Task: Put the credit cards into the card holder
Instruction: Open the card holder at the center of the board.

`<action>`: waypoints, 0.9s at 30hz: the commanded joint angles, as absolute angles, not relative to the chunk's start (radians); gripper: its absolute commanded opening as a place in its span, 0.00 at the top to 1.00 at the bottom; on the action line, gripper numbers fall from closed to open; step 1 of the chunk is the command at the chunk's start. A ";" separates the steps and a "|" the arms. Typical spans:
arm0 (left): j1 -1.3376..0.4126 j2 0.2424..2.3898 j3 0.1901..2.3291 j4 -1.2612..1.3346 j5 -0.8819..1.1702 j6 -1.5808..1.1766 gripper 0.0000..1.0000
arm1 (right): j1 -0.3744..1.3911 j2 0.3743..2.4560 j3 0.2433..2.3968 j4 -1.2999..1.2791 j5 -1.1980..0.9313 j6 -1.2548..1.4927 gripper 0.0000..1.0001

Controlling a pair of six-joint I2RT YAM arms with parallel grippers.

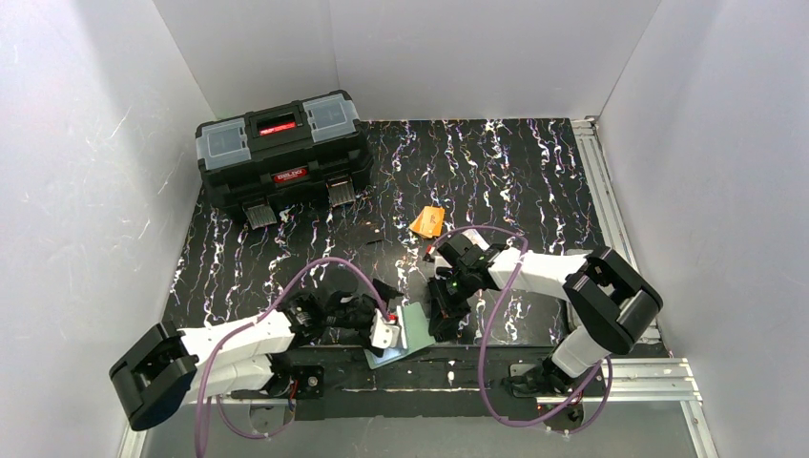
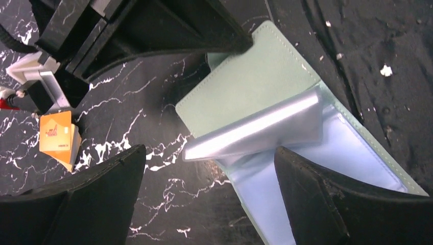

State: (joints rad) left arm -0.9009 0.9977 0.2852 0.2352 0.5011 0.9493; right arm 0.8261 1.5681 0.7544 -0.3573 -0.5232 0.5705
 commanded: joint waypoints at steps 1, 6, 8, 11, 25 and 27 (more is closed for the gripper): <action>-0.943 1.049 0.313 0.336 0.477 0.894 0.04 | 0.833 1.522 0.745 -0.332 -0.512 0.586 0.88; -0.986 1.102 0.313 0.407 0.440 0.855 0.05 | 0.839 1.508 0.728 -0.321 -0.511 0.603 0.87; -0.998 1.115 0.310 0.415 0.443 0.858 0.05 | 0.841 1.508 0.726 -0.319 -0.511 0.604 0.87; -1.002 1.146 0.300 0.437 0.431 0.865 0.05 | 0.844 1.507 0.722 -0.312 -0.513 0.608 0.87; -1.016 1.253 0.328 0.501 0.363 0.870 0.07 | 0.859 1.495 0.692 -0.285 -0.519 0.614 0.84; -1.021 1.256 0.326 0.472 0.373 0.885 0.08 | 0.859 1.473 0.691 -0.301 -0.499 0.611 0.78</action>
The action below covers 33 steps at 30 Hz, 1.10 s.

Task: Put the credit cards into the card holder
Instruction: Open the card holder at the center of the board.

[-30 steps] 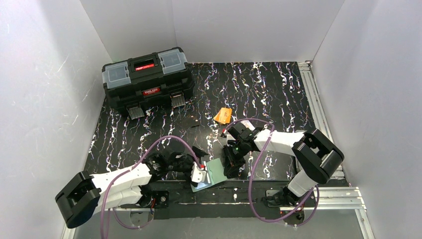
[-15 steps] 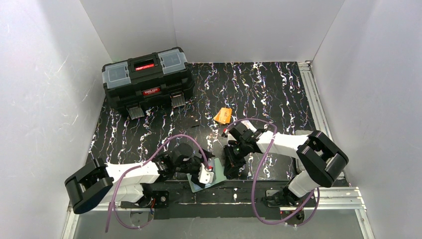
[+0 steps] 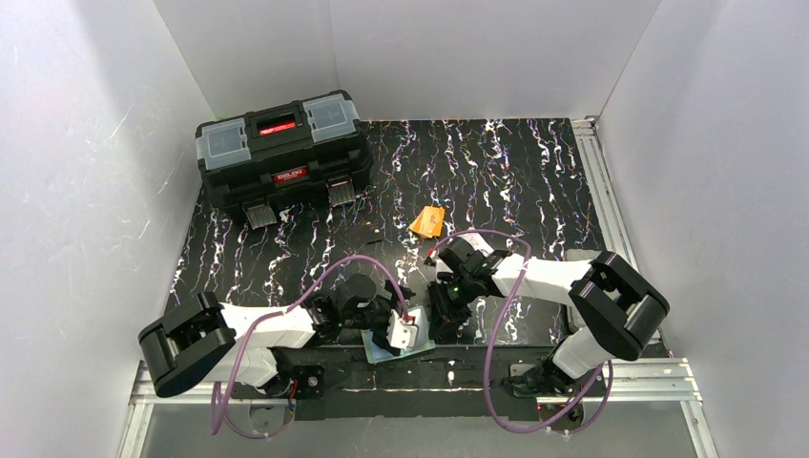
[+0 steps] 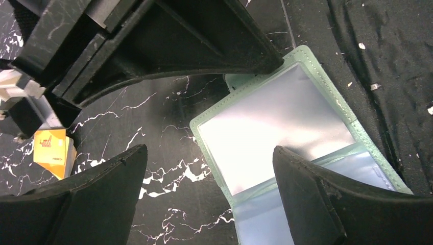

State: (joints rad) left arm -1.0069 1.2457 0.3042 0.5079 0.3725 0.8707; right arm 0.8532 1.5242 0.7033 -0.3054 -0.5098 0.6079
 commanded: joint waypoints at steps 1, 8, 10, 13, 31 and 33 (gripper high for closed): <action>-1.023 1.255 0.323 0.455 0.377 0.897 0.09 | 0.858 1.454 0.689 -0.307 -0.490 0.609 0.74; -1.025 1.242 0.284 0.416 0.353 0.928 0.10 | 0.857 1.202 0.646 -0.235 -0.461 0.589 0.46; -1.025 1.235 0.280 0.405 0.350 0.925 0.11 | 0.857 1.149 0.622 -0.190 -0.463 0.583 0.43; -1.026 1.228 0.282 0.397 0.338 0.906 0.11 | 0.858 1.122 0.595 -0.128 -0.505 0.582 0.47; -1.026 1.200 0.303 0.412 0.278 0.809 0.12 | 0.880 1.428 0.668 -0.041 -0.655 0.533 0.88; -1.026 1.196 0.300 0.418 0.276 0.808 0.12 | 0.882 1.452 0.667 -0.044 -0.655 0.528 0.88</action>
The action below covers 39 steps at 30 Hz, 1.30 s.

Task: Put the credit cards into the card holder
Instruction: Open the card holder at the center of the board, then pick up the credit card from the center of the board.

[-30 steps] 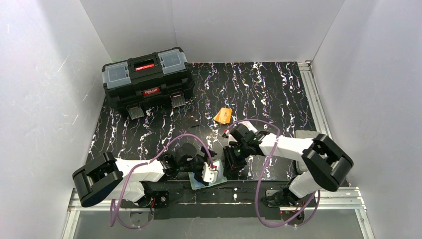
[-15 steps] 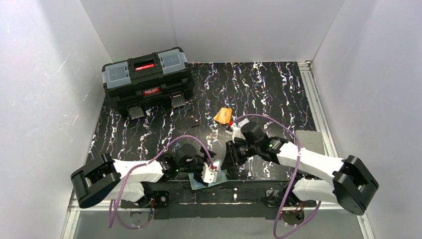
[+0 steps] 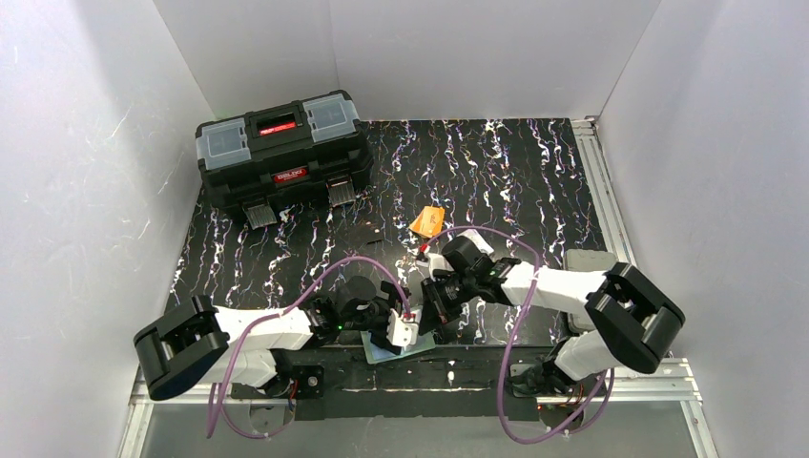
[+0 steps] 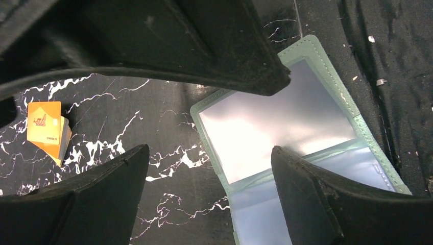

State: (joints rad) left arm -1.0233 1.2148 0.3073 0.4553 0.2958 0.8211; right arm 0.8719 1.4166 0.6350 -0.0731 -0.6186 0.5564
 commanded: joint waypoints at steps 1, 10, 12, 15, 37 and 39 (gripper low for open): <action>-1.025 1.193 0.298 0.421 0.271 0.807 0.12 | 0.882 1.473 0.667 -0.050 -0.652 0.525 0.89; -1.025 1.130 0.321 0.405 0.175 0.775 0.06 | 0.886 1.560 0.660 -0.099 -0.562 0.520 0.96; -1.024 1.099 0.329 0.381 0.162 0.763 0.03 | 0.889 1.566 0.662 -0.109 -0.542 0.523 0.96; -1.020 1.036 0.342 0.324 0.151 0.722 0.02 | 0.894 1.564 0.671 -0.128 -0.504 0.522 0.95; -0.636 1.092 0.944 -0.421 0.116 0.412 0.02 | 0.899 1.337 1.164 -0.688 0.026 0.487 0.52; -0.589 1.109 0.968 -0.441 0.118 0.396 0.02 | 0.892 1.353 1.229 -0.713 0.075 0.546 0.48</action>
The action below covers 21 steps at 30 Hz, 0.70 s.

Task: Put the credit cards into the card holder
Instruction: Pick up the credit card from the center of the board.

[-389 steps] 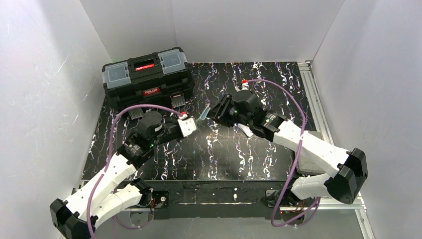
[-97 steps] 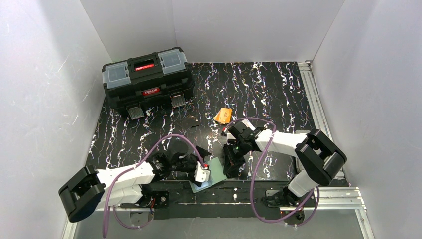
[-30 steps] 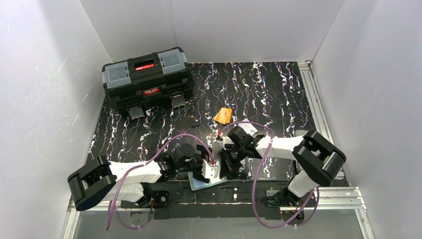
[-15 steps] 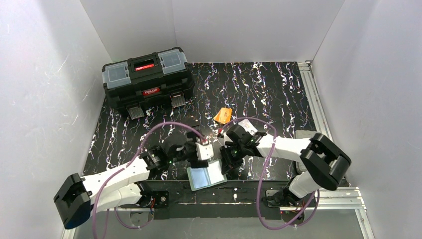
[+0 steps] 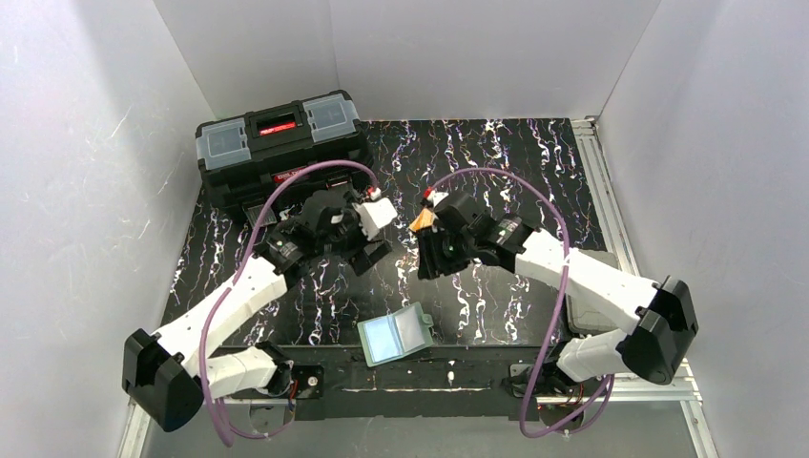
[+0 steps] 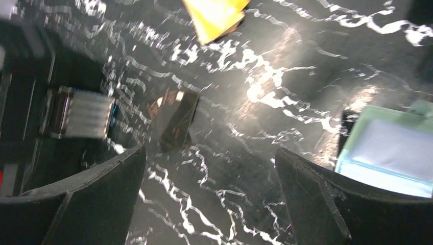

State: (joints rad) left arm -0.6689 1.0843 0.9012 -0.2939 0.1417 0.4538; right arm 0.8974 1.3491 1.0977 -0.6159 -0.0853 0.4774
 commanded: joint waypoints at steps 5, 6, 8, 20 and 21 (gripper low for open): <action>-0.488 1.140 0.986 -0.476 0.134 0.391 0.02 | 0.848 1.406 1.241 -0.638 -0.011 0.498 0.13; -0.474 1.149 0.981 -0.477 0.141 0.399 0.02 | 0.844 1.418 1.238 -0.624 -0.005 0.503 0.03; -0.450 1.174 0.968 -0.460 0.152 0.422 0.02 | 0.834 1.444 1.231 -0.563 -0.016 0.499 0.02; -0.270 1.531 1.068 -0.272 0.197 0.463 0.11 | 0.723 1.796 1.385 -0.264 -0.362 0.577 0.12; -0.265 1.568 1.080 -0.256 0.199 0.468 0.12 | 0.701 1.829 1.403 -0.242 -0.404 0.599 0.14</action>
